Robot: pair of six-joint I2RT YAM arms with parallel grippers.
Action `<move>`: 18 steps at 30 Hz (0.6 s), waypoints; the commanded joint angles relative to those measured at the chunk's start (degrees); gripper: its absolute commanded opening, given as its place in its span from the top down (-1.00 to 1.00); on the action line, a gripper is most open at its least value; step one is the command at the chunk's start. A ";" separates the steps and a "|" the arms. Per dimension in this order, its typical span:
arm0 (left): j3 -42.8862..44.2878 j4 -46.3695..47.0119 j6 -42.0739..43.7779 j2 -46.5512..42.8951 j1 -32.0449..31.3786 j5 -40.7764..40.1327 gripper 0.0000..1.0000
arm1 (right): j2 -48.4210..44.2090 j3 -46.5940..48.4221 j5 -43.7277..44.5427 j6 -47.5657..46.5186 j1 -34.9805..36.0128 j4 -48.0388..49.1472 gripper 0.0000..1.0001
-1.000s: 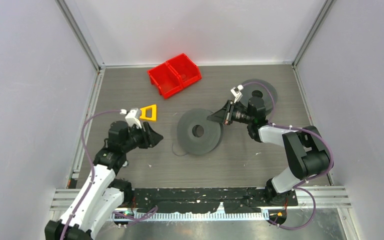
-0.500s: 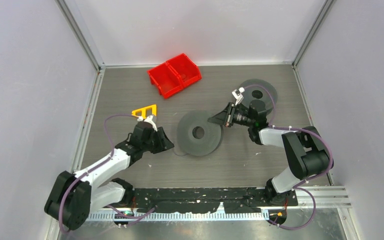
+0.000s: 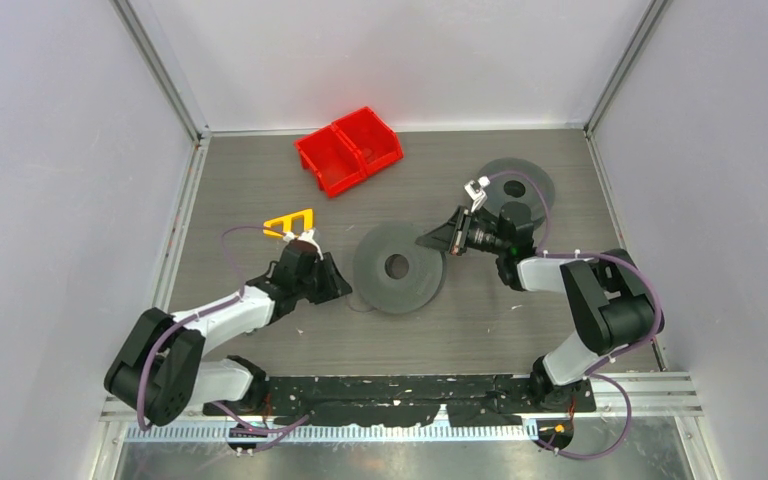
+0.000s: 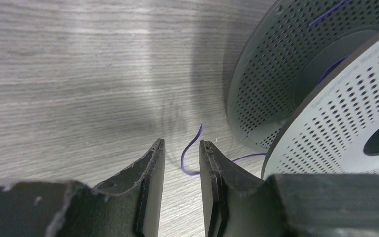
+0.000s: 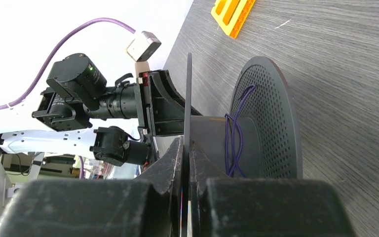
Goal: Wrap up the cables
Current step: Place the cable reel at the center of the board.
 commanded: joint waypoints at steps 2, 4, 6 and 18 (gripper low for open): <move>3.10 4.55 0.56 2.59 -0.27 0.29 0.44 | 1.08 -0.58 -1.31 0.02 -0.04 4.82 0.89; 3.20 5.02 0.65 3.26 -0.27 0.85 0.61 | 1.39 -0.56 -1.32 0.01 -0.12 4.90 0.89; 3.47 5.03 1.17 3.31 -0.21 0.96 0.88 | 1.82 -0.42 -1.63 -0.06 -0.19 4.87 0.89; 16.37 2.22 11.13 6.43 1.51 1.56 1.00 | 5.75 0.04 -4.11 -3.27 -0.10 1.76 0.89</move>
